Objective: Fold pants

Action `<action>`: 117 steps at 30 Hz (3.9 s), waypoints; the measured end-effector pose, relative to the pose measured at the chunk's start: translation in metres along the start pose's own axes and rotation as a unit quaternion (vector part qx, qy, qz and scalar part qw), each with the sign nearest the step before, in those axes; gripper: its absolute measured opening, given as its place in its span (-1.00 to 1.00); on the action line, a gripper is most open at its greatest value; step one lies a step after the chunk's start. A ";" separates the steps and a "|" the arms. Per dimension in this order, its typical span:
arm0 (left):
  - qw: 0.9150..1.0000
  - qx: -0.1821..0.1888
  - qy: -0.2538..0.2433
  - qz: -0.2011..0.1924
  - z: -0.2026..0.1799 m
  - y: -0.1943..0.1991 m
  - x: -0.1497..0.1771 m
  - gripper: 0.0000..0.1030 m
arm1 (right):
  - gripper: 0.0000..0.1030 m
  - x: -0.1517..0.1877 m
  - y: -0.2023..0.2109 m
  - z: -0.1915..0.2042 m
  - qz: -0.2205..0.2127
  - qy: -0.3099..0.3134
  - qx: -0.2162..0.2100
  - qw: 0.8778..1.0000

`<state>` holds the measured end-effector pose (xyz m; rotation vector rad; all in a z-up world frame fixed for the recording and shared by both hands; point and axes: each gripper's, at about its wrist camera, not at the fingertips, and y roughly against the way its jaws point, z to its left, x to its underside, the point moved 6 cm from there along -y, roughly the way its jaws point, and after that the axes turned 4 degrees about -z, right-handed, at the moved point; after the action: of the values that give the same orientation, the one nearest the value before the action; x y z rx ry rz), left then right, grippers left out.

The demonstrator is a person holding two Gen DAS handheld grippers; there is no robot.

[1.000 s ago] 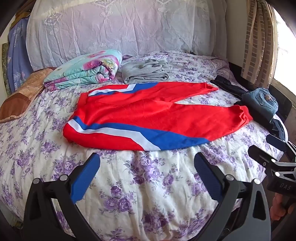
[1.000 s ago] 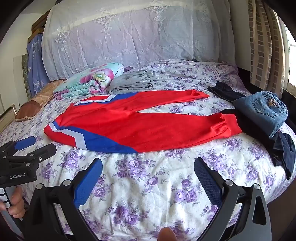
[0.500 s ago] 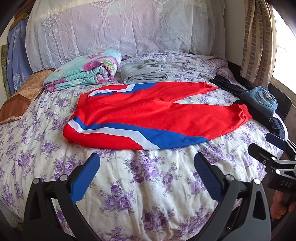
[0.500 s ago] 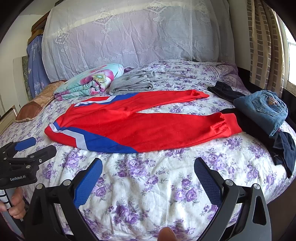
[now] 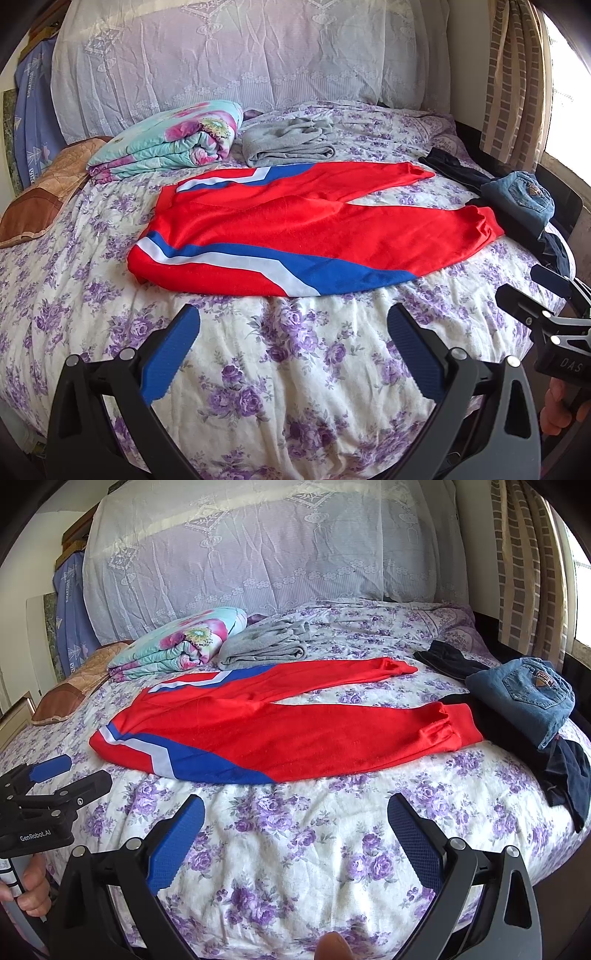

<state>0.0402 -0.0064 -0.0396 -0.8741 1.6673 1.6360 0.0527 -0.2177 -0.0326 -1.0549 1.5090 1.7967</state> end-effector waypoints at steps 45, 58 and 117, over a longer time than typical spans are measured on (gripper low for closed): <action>1.000 -0.004 -0.010 0.000 0.000 0.002 -0.001 0.92 | 0.93 0.002 0.000 0.002 -0.001 -0.007 -0.002 1.000; 1.000 -0.003 -0.013 -0.001 -0.006 0.004 -0.002 0.92 | 0.93 0.002 0.001 0.000 -0.002 -0.008 -0.003 1.000; 0.993 -0.004 0.059 0.103 0.185 -0.138 -0.015 -0.51 | -0.87 -0.044 -0.144 0.210 0.031 0.280 -0.199 0.938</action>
<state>0.1593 0.1777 -0.1112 -0.8411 1.8870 1.7582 0.1499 0.0200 -0.0607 -1.8640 1.5201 2.0014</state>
